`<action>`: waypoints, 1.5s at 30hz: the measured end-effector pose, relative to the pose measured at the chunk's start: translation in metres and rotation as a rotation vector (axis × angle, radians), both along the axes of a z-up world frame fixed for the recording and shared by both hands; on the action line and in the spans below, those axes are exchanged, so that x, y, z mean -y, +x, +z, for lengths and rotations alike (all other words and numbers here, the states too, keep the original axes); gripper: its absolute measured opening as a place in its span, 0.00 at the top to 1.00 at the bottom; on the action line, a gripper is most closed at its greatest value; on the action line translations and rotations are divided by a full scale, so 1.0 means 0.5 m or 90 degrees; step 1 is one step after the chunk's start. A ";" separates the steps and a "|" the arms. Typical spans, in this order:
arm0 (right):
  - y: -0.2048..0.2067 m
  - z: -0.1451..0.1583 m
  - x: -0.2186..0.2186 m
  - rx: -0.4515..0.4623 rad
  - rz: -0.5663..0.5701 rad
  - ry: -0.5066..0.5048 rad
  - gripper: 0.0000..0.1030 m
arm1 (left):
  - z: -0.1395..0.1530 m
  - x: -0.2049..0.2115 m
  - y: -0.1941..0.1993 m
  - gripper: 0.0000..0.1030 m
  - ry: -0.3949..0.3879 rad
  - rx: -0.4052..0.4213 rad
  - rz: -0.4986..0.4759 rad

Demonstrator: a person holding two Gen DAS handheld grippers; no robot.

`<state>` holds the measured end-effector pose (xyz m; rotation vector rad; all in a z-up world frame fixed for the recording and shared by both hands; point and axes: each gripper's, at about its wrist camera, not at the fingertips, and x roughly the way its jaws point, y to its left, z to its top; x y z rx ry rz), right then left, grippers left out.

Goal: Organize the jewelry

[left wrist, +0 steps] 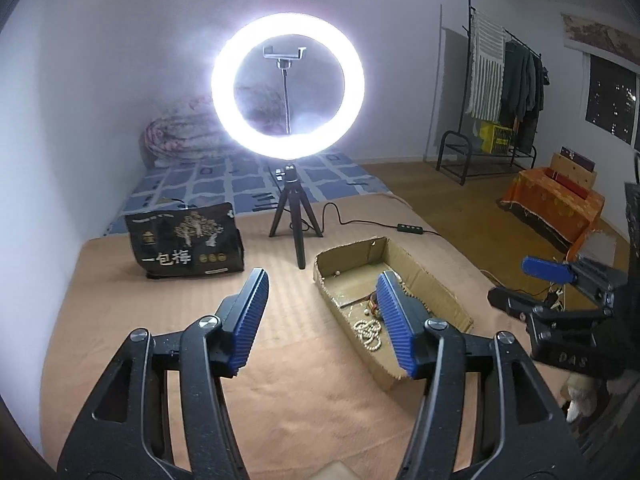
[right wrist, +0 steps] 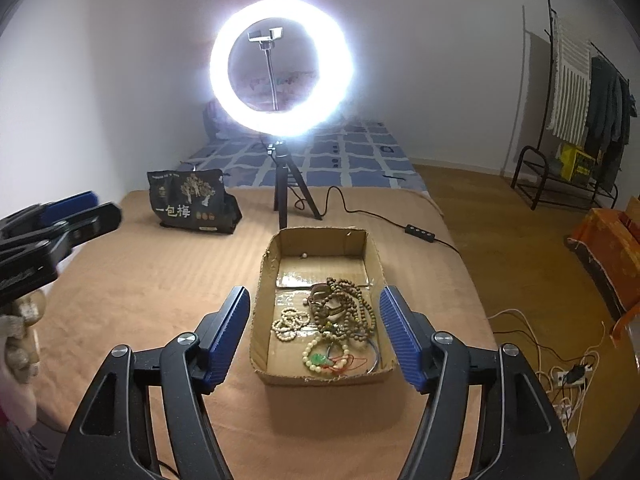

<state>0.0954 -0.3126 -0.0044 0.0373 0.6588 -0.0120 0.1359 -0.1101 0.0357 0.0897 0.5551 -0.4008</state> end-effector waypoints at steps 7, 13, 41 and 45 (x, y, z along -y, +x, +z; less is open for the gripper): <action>-0.026 0.000 -0.010 0.018 -0.012 -0.035 0.27 | 0.001 -0.025 -0.063 0.22 0.010 0.017 0.008; -0.044 -0.005 -0.005 0.029 -0.026 -0.036 0.23 | -0.021 -0.021 -0.091 0.21 0.037 0.022 -0.004; -0.043 -0.021 -0.012 0.016 -0.030 -0.051 0.23 | -0.016 -0.028 -0.124 0.00 0.037 0.032 0.017; -0.042 -0.020 -0.012 0.015 -0.032 -0.050 0.23 | -0.015 -0.030 -0.123 0.00 0.036 0.032 0.016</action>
